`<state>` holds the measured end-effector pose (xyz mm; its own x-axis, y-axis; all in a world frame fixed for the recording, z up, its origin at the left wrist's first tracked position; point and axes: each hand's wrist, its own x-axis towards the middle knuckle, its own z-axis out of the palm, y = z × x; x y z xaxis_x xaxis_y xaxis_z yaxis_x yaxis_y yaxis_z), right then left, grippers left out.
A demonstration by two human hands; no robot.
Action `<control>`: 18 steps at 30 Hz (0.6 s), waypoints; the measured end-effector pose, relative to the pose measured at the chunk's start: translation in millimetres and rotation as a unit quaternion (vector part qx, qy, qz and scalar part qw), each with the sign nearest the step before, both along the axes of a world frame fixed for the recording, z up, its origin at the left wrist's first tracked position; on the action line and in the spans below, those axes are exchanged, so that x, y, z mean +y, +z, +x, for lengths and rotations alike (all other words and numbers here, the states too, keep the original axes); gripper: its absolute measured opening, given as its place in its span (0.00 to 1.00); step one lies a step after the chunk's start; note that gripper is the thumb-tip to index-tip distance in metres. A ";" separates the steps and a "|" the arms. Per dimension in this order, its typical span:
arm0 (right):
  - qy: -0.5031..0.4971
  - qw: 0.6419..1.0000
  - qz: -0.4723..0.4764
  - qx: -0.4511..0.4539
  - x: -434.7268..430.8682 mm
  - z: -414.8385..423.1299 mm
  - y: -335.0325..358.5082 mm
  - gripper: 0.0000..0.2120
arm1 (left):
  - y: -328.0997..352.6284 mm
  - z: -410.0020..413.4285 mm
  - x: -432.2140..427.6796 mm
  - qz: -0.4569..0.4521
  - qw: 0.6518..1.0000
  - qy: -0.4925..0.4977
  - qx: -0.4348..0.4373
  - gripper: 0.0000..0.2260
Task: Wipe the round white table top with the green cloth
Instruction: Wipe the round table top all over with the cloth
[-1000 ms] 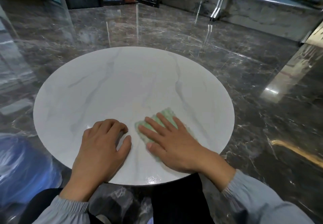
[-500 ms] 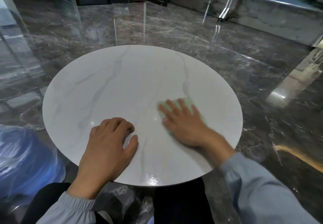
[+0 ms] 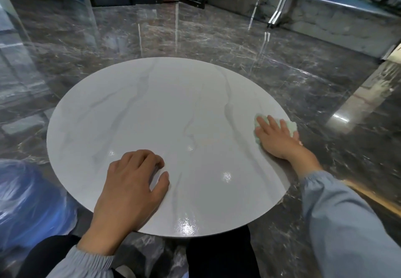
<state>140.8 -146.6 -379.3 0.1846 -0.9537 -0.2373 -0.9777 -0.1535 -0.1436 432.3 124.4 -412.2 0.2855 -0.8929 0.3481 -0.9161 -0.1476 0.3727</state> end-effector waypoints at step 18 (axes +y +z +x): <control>0.025 0.999 -0.028 0.000 -1.8 -23.7 -5.7 0.27 | 1.7 0.7 -1.0 0.000 1.000 0.004 -0.001 0.11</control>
